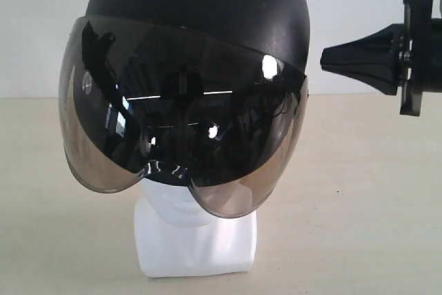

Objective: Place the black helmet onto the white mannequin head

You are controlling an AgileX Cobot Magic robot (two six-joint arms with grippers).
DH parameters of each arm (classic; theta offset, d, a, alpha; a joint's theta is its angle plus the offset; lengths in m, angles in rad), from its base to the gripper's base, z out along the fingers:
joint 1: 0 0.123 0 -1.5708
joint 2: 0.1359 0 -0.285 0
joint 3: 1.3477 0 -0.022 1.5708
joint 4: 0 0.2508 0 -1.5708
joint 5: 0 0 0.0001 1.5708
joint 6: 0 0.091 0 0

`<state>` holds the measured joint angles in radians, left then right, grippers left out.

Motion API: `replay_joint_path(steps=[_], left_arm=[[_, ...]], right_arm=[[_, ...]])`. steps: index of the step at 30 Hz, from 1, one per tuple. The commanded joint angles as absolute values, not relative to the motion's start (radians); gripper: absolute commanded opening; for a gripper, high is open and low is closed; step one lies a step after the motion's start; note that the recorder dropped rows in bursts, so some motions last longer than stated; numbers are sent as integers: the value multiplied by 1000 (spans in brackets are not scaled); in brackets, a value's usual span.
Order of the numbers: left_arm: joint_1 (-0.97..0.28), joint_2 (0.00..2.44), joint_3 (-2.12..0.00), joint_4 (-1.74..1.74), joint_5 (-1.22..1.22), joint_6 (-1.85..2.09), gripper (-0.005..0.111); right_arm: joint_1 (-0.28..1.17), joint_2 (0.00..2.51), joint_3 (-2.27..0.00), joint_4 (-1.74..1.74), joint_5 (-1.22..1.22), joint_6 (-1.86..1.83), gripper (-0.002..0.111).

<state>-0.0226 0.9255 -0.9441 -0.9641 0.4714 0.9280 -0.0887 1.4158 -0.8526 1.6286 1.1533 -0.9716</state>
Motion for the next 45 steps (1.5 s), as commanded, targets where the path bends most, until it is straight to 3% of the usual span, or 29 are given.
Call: replay_joint_path(steps=[1, 6, 14, 39, 45], left_arm=[[-21, 1003, -1016, -1167, 536, 944, 4], [-21, 1121, -1039, -1385, 649, 1099, 4], [-21, 1251, -1070, -1439, 787, 1108, 4], [-21, 1263, -1070, -1365, 984, 1068, 4], [-21, 1263, -1070, -1321, 1051, 1064, 4]], right_arm=[[-86, 1407, -848, 1744, 1147, -1018, 0], [-55, 1407, -848, 1744, 1106, -1018, 0], [12, 1407, -850, 1744, 1076, -1020, 0], [24, 1407, -934, 1744, 1128, -976, 0], [110, 1407, -975, 1744, 1090, -969, 0]])
